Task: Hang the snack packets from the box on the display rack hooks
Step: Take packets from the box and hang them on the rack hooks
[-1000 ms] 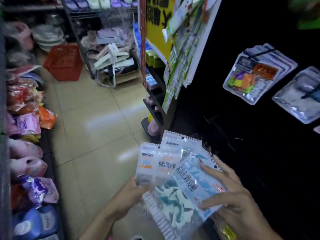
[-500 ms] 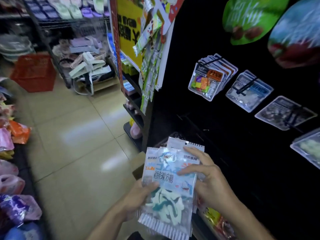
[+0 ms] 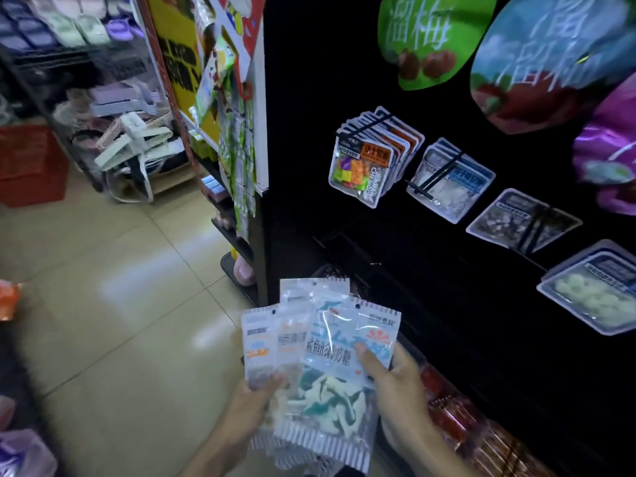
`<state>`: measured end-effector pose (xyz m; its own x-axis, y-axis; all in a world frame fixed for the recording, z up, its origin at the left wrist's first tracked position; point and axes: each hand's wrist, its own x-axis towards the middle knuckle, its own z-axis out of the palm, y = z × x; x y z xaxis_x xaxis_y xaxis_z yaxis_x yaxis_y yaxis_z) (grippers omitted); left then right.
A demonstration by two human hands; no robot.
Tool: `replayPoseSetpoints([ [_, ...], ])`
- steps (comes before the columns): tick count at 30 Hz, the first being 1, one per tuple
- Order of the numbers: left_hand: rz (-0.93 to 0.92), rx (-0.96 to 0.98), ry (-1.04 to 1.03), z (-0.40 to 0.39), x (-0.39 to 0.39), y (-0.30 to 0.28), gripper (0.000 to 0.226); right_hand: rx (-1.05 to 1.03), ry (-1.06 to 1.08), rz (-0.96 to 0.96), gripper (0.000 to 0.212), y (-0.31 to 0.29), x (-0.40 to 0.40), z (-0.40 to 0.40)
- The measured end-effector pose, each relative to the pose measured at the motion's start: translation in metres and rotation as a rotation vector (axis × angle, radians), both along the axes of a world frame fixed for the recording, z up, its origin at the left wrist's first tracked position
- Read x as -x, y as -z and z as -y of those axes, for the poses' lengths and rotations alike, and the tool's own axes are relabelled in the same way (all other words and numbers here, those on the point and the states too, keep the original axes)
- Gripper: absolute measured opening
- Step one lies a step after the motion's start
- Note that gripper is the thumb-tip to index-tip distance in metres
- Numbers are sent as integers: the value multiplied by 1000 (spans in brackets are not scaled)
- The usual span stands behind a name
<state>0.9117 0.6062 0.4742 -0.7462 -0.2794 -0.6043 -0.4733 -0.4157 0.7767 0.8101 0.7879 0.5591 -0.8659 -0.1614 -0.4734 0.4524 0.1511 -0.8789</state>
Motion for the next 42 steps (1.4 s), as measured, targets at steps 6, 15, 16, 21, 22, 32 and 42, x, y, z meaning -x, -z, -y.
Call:
replayPoseSetpoints([
  [6,46,73,-54,43,-6,13,55,20,10,-108,38,-7,51,1],
  [15,147,191,-66,101,3,22,12,-431,-170,-134,60,50,61,49],
  [16,141,183,-29,110,7,24,13,-449,-169,-94,66,61,59,57],
  [21,160,294,180,161,40,45,60,-418,61,72,72,96,74,104],
  [22,164,328,234,172,49,52,63,-381,133,81,78,108,82,114],
  [32,139,438,548,239,122,79,76,-179,493,-74,30,152,162,164],
  [42,164,382,562,214,133,68,86,-175,435,-120,30,176,192,160],
])
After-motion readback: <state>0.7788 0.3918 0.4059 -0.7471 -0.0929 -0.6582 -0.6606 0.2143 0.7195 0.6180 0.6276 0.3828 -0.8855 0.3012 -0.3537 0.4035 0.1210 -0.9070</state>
